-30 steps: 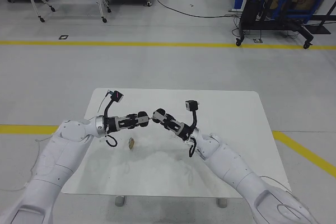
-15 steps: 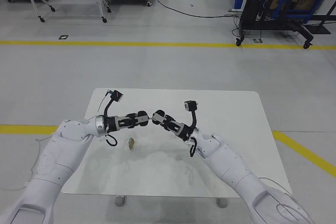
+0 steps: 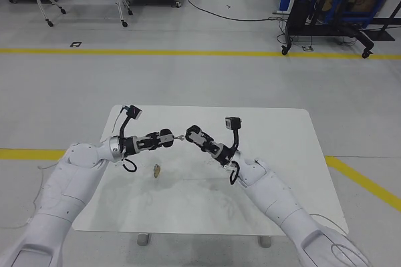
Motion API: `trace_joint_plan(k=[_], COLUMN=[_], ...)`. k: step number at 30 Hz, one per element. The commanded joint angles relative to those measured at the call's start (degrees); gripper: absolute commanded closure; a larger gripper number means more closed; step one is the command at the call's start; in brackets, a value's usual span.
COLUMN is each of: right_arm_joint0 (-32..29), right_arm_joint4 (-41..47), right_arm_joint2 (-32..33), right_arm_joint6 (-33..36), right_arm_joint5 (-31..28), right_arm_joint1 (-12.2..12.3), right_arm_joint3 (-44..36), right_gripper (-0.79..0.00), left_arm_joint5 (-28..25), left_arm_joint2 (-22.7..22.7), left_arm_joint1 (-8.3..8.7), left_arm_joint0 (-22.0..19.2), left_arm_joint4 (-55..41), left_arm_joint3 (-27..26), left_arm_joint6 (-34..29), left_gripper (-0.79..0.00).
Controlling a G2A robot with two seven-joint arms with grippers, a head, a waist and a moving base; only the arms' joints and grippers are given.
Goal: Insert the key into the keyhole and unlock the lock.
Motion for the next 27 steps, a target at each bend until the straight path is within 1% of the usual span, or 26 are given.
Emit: trace_joint_plan(k=[1, 4, 5, 6, 8, 9, 10, 13, 14, 15, 16, 17, 18, 20, 22, 24, 25, 27], right_arm_joint0=[0.0, 0.0, 0.3, 0.9, 0.8, 0.7, 0.7, -1.1, -1.8, -2.6, -3.3, -3.9, -4.2, -4.4, -4.2, -4.0, -3.9, -3.6], right_arm_joint4=[0.0, 0.0, -2.1, -5.9, -7.9, -9.8, -11.4, -11.8, -10.6, -8.9, -7.0, -4.9, -3.0, -0.4, 0.8, 1.8, 2.2, 3.4], right_arm_joint2=[0.0, 0.0, -0.2, 0.1, 1.4, 1.9, 2.6, 4.5, 5.3, 6.0, 6.5, 6.8, 6.8, 6.9, 6.9, 6.4, 6.2, 5.6], right_arm_joint6=[0.0, 0.0, 1.1, 2.5, 3.2, 5.0, 6.8, 12.7, 14.4, 16.0, 17.8, 19.8, 21.9, 25.5, 26.8, 27.8, 28.1, 28.8], right_arm_joint5=[0.0, 0.0, 0.6, 3.0, 6.0, 7.4, 8.8, 10.3, 10.6, 10.7, 10.8, 11.1, 11.5, 13.4, 14.7, 14.9, 14.9, 14.7], right_arm_joint1=[0.0, 0.0, 0.1, 0.5, 1.3, 1.8, 2.3, 3.9, 4.3, 4.7, 5.0, 5.3, 5.5, 5.8, 5.9, 5.9, 5.9, 5.7], right_arm_joint3=[0.0, 0.0, -0.2, 0.3, -0.5, -0.8, -1.5, -5.4, -6.7, -7.9, -9.0, -9.9, -10.7, -11.0, -10.9, -10.7, -10.5, -10.3], right_gripper=[-0.785, -0.785, -0.785, -0.785, -0.785, -0.785, -0.785, -0.785, -0.748, -0.523, -0.348, -0.314, -0.311, -0.336, -0.323, -0.28, -0.274, -0.237], left_arm_joint5=[0.0, 0.0, 0.3, 0.6, 0.9, 1.3, 1.9, 3.7, 3.7, 3.7, 3.6, 3.6, 3.6, 3.7, 3.9, 4.2, 4.1, 4.4], left_arm_joint2=[0.0, 0.0, -0.1, -0.3, -1.1, -1.5, -1.4, -1.6, -1.6, -1.7, -1.6, -1.5, -1.3, -1.0, -0.7, -0.3, -0.1, 0.4], left_arm_joint1=[0.0, 0.0, 0.01, 0.11, 0.57, 0.82, 0.93, 1.32, 1.39, 1.47, 1.5, 1.51, 1.49, 1.48, 1.5, 1.52, 1.55, 1.55], left_arm_joint0=[0.0, 0.0, 0.1, 0.4, 0.5, 0.6, 1.1, 1.4, 1.4, 1.4, 1.3, 1.4, 1.4, 1.3, 1.2, 1.1, 1.0, 1.1], left_arm_joint4=[0.0, 0.0, 0.4, 1.7, 5.8, 8.7, 9.4, 9.2, 8.8, 8.7, 9.0, 9.0, 8.8, 8.6, 9.1, 8.9, 9.1, 7.9], left_arm_joint3=[0.0, 0.0, -0.4, -1.1, -2.1, -2.9, -4.0, -5.4, -5.7, -5.8, -5.9, -6.1, -6.3, -6.4, -6.6, -6.8, -6.9, -7.1], left_arm_joint6=[0.0, 0.0, 0.7, 1.4, 2.0, 2.5, 2.0, -1.1, -2.3, -3.0, -3.3, -3.6, -3.8, -4.3, -4.6, -4.8, -4.8, -5.0], left_gripper=[0.0, 0.0, 0.0, 0.0, 0.0, 0.0, 0.0, 0.0, 0.0, 0.0, 0.0, 0.0, 0.0, 0.0, 0.0, 0.0, 0.0, 0.0])
